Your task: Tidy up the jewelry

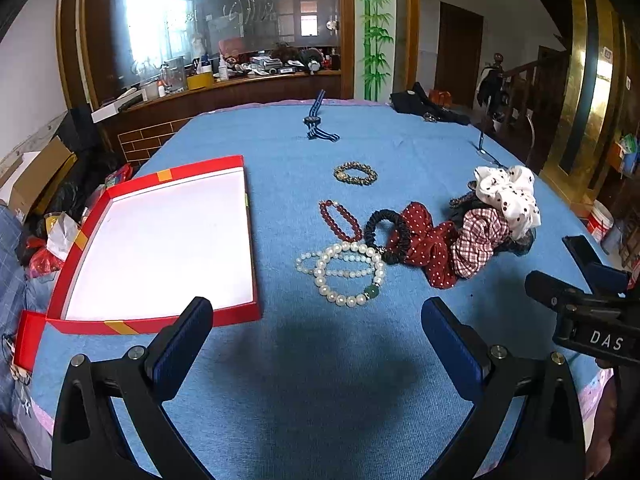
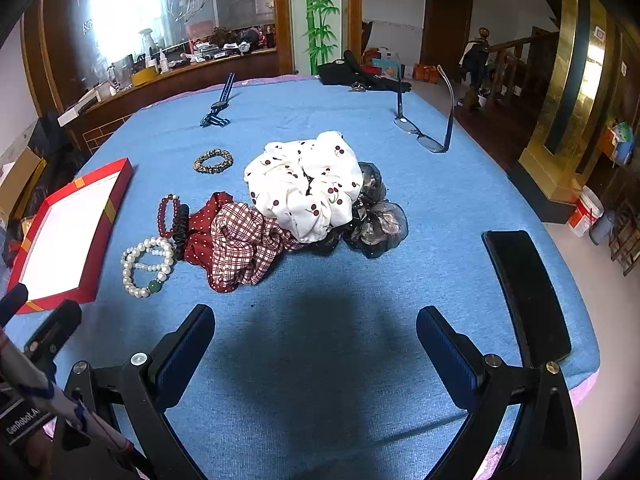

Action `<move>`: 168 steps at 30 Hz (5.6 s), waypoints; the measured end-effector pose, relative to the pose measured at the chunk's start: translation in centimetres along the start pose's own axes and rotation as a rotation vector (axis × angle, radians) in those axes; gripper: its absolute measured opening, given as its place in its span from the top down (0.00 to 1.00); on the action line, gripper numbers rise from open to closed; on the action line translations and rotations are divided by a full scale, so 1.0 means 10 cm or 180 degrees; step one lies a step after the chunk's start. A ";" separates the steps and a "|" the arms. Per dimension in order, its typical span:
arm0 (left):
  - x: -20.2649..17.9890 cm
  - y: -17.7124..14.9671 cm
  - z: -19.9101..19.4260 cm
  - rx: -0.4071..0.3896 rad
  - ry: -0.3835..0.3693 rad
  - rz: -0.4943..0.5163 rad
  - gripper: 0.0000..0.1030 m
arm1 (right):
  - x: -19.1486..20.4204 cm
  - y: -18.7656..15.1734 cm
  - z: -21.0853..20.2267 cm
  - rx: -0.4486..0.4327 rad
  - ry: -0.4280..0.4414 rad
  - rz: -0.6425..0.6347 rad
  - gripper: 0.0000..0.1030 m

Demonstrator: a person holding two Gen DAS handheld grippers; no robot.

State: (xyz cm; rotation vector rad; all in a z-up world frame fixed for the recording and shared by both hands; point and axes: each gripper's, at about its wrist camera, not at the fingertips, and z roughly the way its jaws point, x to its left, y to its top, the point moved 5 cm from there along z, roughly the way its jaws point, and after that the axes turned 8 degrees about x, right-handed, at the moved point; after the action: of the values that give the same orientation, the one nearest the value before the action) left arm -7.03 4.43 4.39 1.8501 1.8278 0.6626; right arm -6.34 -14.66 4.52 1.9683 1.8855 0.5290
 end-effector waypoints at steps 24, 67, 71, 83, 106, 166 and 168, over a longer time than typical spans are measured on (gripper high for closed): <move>-0.04 -0.04 0.12 0.0111 -0.0020 0.0042 0.00 | 0.09 0.00 0.07 0.0032 -0.0045 -0.0110 0.01; 0.16 0.05 0.46 0.0464 -0.0245 -0.0096 0.00 | -0.39 0.35 0.11 0.0092 0.0740 0.0342 0.12; 0.15 0.07 0.45 0.0460 -0.0286 -0.0090 0.00 | -0.40 0.55 0.07 0.0012 0.0919 0.0421 0.15; -0.03 0.09 0.41 0.0436 -0.0413 0.0071 0.00 | -0.19 0.82 0.57 0.0265 0.0827 0.0337 0.59; -1.38 0.27 0.67 0.0785 -0.1033 0.0984 0.23 | -0.81 0.61 0.07 -0.0165 0.0976 0.0685 0.84; 0.60 0.49 0.24 0.0201 -0.0766 -0.0112 0.82 | 0.96 0.50 -0.14 0.0042 0.1248 -0.0397 0.84; 0.83 0.52 0.21 0.0154 -0.0674 -0.0170 0.82 | 1.14 0.54 -0.13 0.0065 0.1273 -0.0479 0.84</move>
State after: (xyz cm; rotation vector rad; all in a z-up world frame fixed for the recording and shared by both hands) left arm -1.59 12.62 6.16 1.8190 1.7615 0.3901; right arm -1.90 -3.44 8.63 1.8131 2.2589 0.9159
